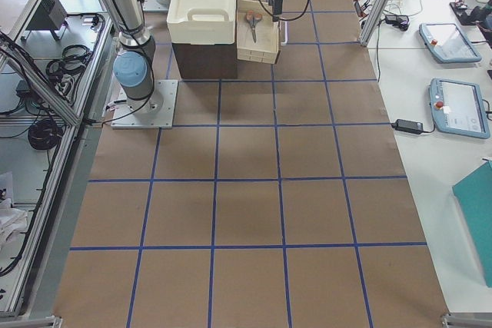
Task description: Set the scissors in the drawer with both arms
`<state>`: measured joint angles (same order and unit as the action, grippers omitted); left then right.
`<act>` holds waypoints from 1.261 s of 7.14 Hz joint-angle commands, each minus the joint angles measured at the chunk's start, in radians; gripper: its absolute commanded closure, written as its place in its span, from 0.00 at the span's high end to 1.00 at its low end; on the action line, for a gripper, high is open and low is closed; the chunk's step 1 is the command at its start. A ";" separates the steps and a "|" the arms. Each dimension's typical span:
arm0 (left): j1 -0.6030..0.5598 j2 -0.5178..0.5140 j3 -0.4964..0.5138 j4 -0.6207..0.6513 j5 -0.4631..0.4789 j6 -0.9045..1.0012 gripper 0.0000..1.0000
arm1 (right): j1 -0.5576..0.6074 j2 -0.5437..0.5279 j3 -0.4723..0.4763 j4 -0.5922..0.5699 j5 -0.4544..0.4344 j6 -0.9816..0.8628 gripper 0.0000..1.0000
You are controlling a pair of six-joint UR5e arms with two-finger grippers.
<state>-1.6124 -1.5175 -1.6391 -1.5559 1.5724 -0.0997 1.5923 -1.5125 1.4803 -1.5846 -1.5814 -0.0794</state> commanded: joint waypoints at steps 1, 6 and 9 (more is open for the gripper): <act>-0.017 0.002 -0.001 0.004 0.012 -0.002 1.00 | 0.000 0.000 0.000 0.000 0.001 0.000 1.00; -0.009 0.020 -0.005 0.002 0.006 0.011 1.00 | 0.000 0.000 0.003 0.002 0.000 -0.003 1.00; -0.003 0.020 -0.005 0.002 0.012 0.023 1.00 | 0.000 0.000 0.005 0.000 0.001 -0.007 1.00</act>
<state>-1.6170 -1.4973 -1.6443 -1.5541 1.5810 -0.0821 1.5923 -1.5125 1.4844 -1.5834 -1.5812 -0.0842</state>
